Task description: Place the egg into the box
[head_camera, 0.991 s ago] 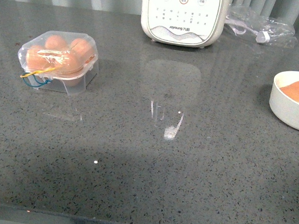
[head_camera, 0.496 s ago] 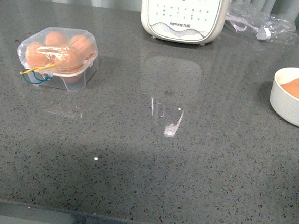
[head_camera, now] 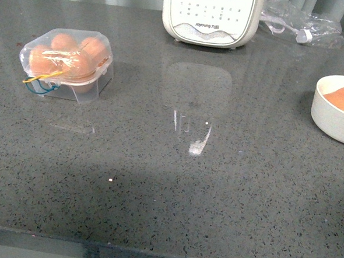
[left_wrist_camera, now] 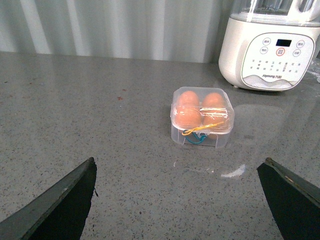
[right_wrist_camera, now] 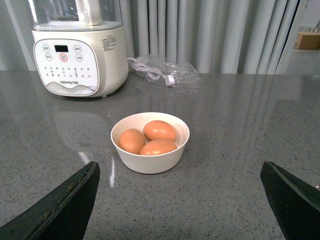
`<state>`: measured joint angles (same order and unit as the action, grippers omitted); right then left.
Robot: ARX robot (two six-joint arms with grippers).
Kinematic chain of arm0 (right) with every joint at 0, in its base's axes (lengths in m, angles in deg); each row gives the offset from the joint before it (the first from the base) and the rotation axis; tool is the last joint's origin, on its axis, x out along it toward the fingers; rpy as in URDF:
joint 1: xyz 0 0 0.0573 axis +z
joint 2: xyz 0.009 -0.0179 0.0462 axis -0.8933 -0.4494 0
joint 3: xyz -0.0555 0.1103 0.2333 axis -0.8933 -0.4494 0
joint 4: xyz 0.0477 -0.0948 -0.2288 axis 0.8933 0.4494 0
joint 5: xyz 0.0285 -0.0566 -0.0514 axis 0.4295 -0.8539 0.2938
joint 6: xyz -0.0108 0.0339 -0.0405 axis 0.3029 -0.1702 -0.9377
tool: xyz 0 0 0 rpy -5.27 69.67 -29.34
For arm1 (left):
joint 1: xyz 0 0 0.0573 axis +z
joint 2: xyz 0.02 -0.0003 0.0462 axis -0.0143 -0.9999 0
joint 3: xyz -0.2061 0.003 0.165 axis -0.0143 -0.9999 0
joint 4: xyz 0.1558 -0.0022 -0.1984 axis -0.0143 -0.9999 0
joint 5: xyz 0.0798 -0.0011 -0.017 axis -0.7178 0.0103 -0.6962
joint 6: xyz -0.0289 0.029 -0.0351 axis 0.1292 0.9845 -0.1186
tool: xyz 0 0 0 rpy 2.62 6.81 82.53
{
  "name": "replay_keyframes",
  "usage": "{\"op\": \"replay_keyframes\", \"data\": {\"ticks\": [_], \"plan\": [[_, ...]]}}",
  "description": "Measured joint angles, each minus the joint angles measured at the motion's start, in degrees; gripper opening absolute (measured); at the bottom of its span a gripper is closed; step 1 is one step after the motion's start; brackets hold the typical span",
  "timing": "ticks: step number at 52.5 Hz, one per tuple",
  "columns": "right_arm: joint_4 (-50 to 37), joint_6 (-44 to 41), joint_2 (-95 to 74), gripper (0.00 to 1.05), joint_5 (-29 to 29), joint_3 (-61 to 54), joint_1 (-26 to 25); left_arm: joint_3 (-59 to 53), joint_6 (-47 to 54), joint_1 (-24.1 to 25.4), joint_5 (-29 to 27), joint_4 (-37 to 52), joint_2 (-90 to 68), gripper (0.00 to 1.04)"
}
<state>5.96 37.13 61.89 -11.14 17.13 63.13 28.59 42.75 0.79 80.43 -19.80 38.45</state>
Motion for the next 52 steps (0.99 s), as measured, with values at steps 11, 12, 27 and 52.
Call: {"op": "replay_keyframes", "data": {"ticks": [11,12,27,52], "plan": [[0.0,0.0,0.0,0.97,0.0,0.0,0.0,0.0,0.0,0.0,0.0,0.0,0.0,0.98],[0.0,0.0,0.0,0.97,0.0,0.0,0.0,0.0,0.0,0.0,0.0,0.0,0.0,0.98],[0.0,0.0,0.0,0.97,0.0,0.0,0.0,0.0,0.0,0.0,0.0,0.0,0.0,0.98],[0.0,0.0,0.0,0.97,0.0,0.0,0.0,0.0,0.0,0.0,0.0,0.0,0.0,0.98]]}}
